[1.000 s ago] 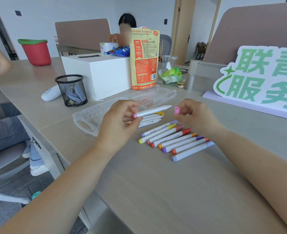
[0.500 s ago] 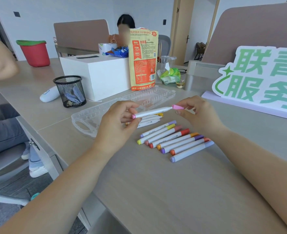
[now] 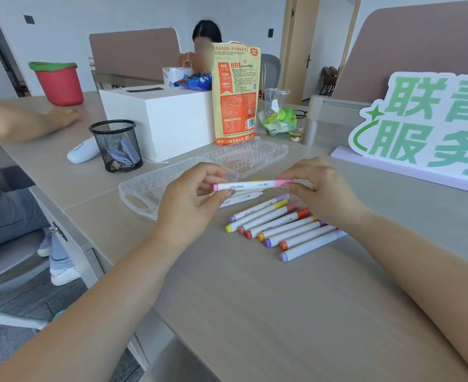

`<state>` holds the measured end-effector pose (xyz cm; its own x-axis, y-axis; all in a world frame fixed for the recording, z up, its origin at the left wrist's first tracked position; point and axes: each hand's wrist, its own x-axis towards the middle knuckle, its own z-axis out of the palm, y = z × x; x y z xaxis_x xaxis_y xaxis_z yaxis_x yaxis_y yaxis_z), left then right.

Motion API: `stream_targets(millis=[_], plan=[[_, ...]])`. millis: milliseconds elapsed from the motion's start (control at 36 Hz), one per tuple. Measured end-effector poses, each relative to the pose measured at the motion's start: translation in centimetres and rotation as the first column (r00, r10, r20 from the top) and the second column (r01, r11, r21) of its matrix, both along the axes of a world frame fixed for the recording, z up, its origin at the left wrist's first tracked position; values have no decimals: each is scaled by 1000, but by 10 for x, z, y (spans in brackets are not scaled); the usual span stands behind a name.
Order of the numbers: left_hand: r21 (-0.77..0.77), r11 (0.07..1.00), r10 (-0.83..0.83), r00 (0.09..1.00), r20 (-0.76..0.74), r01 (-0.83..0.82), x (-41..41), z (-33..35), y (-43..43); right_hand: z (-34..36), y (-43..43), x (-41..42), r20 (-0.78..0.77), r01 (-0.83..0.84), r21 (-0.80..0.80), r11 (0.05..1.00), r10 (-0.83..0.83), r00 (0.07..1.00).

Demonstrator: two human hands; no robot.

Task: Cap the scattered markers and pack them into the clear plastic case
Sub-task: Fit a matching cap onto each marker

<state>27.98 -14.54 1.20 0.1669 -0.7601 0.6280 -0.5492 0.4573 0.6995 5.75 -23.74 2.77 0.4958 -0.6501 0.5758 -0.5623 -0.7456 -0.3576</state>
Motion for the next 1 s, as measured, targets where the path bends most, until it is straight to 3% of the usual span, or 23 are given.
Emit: stream_targets(millis=[306,528,667,833,1000], plan=[[28,999,33,998,60,-35,1,-2,-2,1,1,0,-33,-12,-33,999,11,999],[136,963,192,944,268,-234,6,-5,-6,-11,-12,7,-164,150,29,988,-144,976],[209,939,171,900,401,-272,8,-6,-7,-14,-15,1,-175,182,67,981,-169,970],[103,966,171,881,440,-238,18,-8,-8,-12,-19,-5,-163,223,123,967,-202,966],[131,908,274,801,532,-398,20,-7,-6,-11,-20,-8,-166,236,137,962,-213,963]])
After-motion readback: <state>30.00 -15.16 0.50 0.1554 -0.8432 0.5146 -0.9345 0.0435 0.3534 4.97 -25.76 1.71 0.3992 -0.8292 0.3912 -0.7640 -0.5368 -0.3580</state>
